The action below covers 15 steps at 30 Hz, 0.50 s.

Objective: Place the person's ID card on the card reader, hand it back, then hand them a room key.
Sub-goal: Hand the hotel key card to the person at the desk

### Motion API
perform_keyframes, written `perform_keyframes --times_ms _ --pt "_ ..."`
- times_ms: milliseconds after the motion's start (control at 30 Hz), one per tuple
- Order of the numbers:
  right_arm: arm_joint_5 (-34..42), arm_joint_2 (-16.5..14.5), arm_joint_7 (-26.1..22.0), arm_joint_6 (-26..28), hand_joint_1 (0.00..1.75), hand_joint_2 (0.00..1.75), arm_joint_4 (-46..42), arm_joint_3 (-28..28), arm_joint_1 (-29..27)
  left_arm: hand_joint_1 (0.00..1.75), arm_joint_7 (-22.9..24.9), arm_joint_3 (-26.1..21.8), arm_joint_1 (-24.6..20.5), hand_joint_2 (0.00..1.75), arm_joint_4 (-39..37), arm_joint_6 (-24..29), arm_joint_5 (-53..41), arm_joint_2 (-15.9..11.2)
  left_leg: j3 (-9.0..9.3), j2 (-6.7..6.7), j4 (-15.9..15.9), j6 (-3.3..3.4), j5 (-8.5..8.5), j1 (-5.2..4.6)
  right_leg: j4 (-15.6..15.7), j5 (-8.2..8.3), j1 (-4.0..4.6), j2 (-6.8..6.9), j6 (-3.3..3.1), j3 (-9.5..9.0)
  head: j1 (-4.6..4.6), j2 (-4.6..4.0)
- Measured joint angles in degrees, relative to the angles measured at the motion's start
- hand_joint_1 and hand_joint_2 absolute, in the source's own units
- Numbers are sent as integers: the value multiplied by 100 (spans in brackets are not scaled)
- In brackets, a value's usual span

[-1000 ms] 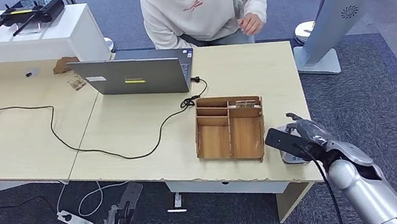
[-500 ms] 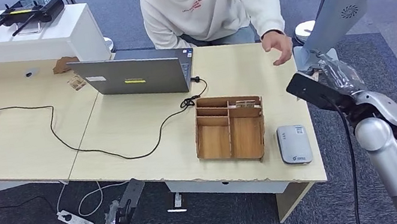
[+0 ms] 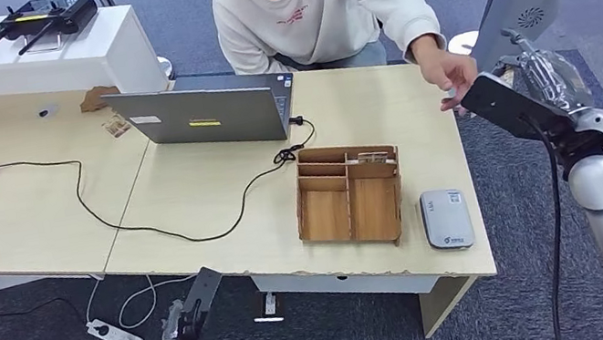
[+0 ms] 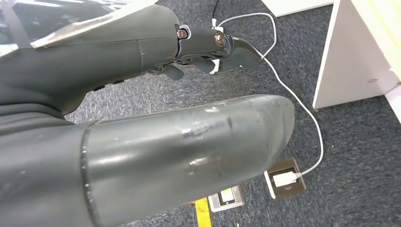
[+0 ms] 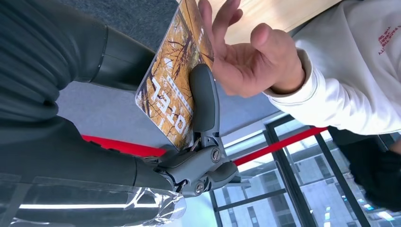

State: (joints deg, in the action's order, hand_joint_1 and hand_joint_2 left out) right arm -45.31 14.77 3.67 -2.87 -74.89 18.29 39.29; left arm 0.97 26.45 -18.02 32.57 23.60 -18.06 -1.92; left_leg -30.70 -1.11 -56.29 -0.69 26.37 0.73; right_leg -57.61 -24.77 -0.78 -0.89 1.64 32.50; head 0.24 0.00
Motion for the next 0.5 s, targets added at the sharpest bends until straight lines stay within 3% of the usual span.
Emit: perform_keyframes --times_ms 233,500 --pt "-80 -149 -434 96 175 175 314 13 197 0 -5 2 -27 0 -2 -45 106 4 -5 -2 0 0 0 1 -2 0 0 0 0 0 -1 0" --pt "-210 -742 -1099 483 175 175 1855 255 1029 0 -10 4 -25 0 6 -17 342 6 -5 -2 1 -2 -2 4 -7 0 2 1 0 -2 0 0"
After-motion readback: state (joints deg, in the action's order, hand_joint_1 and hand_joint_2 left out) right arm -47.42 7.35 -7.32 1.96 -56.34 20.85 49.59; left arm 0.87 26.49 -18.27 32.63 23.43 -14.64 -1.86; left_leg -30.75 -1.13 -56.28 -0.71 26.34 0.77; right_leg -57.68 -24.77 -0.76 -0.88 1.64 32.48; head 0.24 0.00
